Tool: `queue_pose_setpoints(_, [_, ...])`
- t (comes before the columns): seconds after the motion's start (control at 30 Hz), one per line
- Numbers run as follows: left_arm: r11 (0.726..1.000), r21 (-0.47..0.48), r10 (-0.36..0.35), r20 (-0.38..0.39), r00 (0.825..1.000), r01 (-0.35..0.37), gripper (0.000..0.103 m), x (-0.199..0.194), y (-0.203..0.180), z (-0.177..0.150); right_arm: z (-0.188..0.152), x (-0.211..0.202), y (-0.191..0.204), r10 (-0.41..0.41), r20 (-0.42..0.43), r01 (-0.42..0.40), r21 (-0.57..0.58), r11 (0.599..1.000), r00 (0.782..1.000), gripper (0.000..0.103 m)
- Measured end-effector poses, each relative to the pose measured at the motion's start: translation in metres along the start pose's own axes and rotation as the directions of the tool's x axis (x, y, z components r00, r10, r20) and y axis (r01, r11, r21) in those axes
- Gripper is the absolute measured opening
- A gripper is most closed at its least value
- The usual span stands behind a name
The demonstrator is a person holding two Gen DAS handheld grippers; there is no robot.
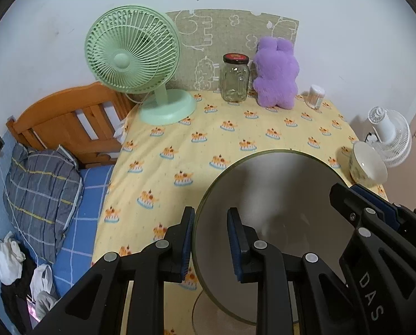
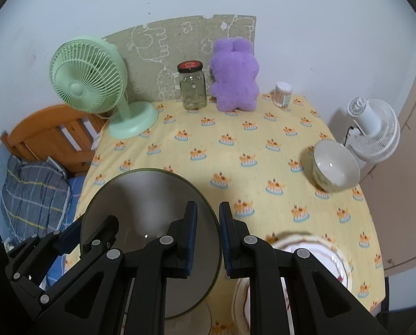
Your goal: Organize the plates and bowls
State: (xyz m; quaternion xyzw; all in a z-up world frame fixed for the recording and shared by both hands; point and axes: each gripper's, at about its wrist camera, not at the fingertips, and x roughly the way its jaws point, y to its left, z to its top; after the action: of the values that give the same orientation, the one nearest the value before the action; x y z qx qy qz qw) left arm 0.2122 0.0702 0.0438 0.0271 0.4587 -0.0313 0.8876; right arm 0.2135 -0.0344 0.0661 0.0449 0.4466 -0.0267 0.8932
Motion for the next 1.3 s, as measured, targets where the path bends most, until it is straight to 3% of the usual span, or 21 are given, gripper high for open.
queue_pose_setpoints(0.63, [0.998,0.037,-0.042,-0.087,0.995,0.046,0.022,-0.001,0.009,-0.079,-0.087,-0.012,0.009,-0.041,-0.072,0.042,0.018,0.999,0.997,0.02])
queue_pose_setpoints(1.3, [0.999,0.027,-0.018,-0.139,0.99,0.022,0.022,0.02,0.014,-0.097,-0.106,0.013,0.015,-0.031,-0.135,0.032,0.002,0.999,0.99,0.02])
